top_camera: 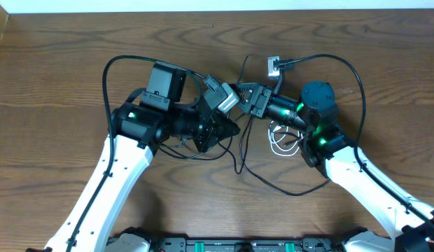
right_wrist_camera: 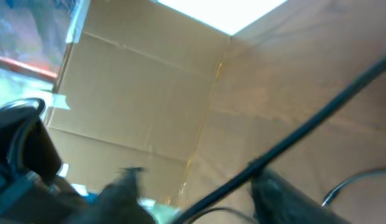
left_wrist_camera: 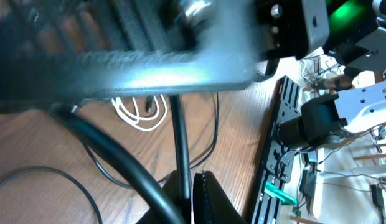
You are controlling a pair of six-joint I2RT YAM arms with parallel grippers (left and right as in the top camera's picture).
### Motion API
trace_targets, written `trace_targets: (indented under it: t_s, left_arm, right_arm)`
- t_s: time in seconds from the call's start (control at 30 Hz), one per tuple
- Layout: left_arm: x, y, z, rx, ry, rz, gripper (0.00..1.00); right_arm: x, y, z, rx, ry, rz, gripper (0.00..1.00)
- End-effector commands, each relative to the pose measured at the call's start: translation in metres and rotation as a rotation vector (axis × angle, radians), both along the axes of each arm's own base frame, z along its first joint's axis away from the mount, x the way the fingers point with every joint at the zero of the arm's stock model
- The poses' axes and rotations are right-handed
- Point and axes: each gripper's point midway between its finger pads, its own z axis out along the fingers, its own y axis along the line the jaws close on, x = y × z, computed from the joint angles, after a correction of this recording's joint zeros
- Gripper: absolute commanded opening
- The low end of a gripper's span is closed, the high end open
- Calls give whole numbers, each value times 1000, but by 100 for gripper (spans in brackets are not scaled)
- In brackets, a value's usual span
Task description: Untangle cables
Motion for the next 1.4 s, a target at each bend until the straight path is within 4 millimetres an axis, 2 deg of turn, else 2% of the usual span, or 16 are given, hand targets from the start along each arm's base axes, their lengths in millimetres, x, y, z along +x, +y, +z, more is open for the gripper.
trace_targets:
  t_s: [0.0, 0.23, 0.33, 0.4, 0.43, 0.53, 0.77, 0.93, 1.03, 1.07, 1.1, 1.17, 1.23, 1.3, 1.33, 1.37]
  left_arm:
    - [1, -2, 3, 5, -37, -18, 8]
    - [29, 25, -22, 217, -115, 127, 8]
    - [38, 36, -29, 291, -143, 178, 30]
    - [44, 43, -32, 332, -162, 208, 70]
    - [46, 45, -33, 346, -171, 219, 76]
    - [53, 46, -30, 345, -193, 243, 90]
    - [78, 49, -19, 314, -200, 406, 91]
    - [81, 53, -19, 320, -189, 443, 91]
    - [80, 53, -20, 322, -182, 444, 91]
    - [80, 53, -20, 321, -183, 444, 90]
    - [80, 53, -20, 321, -183, 444, 90]
    - [80, 53, -20, 321, -183, 444, 91]
    - [80, 53, -20, 318, -175, 452, 91]
    - [80, 53, -20, 313, -163, 463, 91]
    - [80, 53, -20, 306, -148, 477, 91]
    - [80, 53, -20, 306, -146, 479, 91]
  right_arm:
    - [0, -2, 11, 11, -26, -9, 2]
    - [12, -9, 1, -168, -268, -62, 1]
    - [27, -24, -12, -271, -292, -142, 1]
    - [36, -34, -17, -344, -325, -179, 1]
    - [41, -39, -18, -378, -340, -197, 1]
    - [58, -56, -12, -491, -400, -257, 1]
    - [115, -109, 37, -634, -511, -410, 1]
    - [176, -198, 127, -746, -650, -625, 1]
    - [191, -275, 200, -850, -686, -809, 1]
    - [189, -333, 244, -914, -675, -949, 1]
    - [185, -359, 258, -959, -666, -1000, 1]
    - [176, -417, 264, -1082, -589, -1106, 1]
    - [168, -474, 250, -1225, -467, -1210, 1]
    - [159, -524, 224, -1351, -327, -1284, 1]
    - [154, -563, 189, -1416, -188, -1302, 1]
    - [153, -578, 170, -1438, -129, -1282, 1]
